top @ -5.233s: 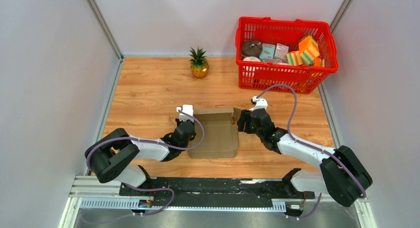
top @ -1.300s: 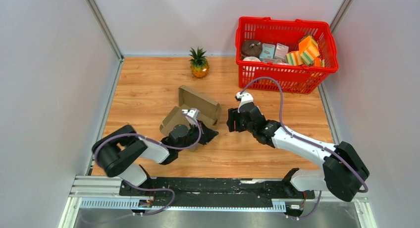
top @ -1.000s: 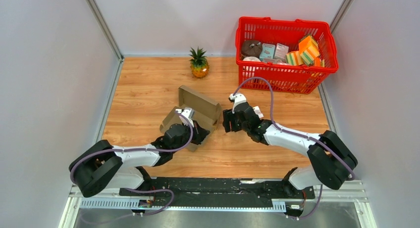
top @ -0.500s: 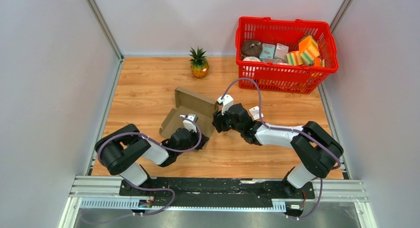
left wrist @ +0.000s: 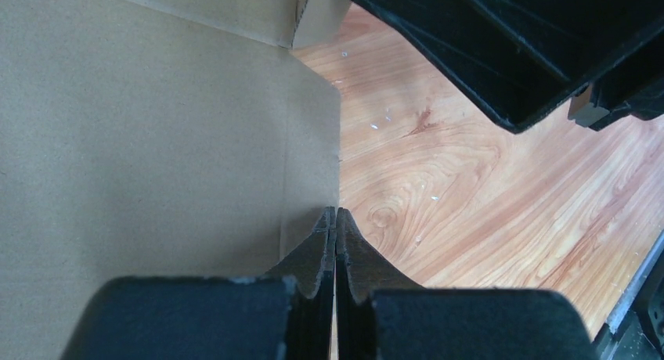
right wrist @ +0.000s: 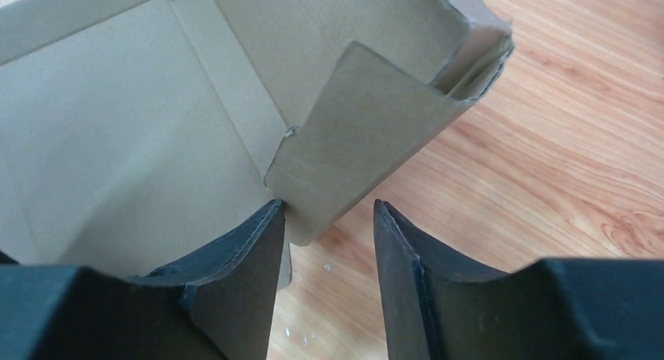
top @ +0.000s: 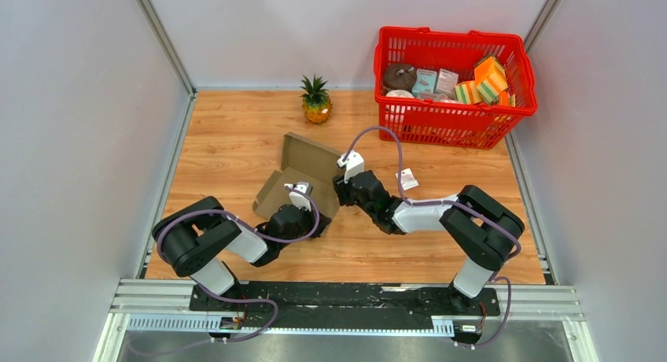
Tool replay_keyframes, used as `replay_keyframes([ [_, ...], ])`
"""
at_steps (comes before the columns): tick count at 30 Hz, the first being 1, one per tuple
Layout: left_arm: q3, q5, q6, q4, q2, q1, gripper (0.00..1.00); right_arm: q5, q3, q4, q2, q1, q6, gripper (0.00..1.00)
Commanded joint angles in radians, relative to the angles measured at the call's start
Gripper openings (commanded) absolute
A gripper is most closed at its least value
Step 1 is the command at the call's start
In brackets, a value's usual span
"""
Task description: Fold the paper box
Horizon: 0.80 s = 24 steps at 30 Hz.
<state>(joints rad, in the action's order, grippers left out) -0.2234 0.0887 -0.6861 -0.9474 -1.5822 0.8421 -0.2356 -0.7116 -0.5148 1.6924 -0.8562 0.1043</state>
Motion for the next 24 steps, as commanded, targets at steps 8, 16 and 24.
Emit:
replay_keyframes([
  [8,0.035,0.013,0.003,-0.019,-0.035,-0.003,0.0,-0.162,-0.1,-0.099,0.067,-0.07,-0.069,0.43],
  [16,0.055,-0.04,-0.019,0.117,0.21,-0.05,0.16,-0.16,-0.069,-0.077,0.023,-0.075,-0.04,0.51],
  [24,-0.088,0.173,0.091,0.773,0.797,-0.116,0.16,-0.151,-0.038,-0.114,0.016,-0.075,-0.046,0.53],
])
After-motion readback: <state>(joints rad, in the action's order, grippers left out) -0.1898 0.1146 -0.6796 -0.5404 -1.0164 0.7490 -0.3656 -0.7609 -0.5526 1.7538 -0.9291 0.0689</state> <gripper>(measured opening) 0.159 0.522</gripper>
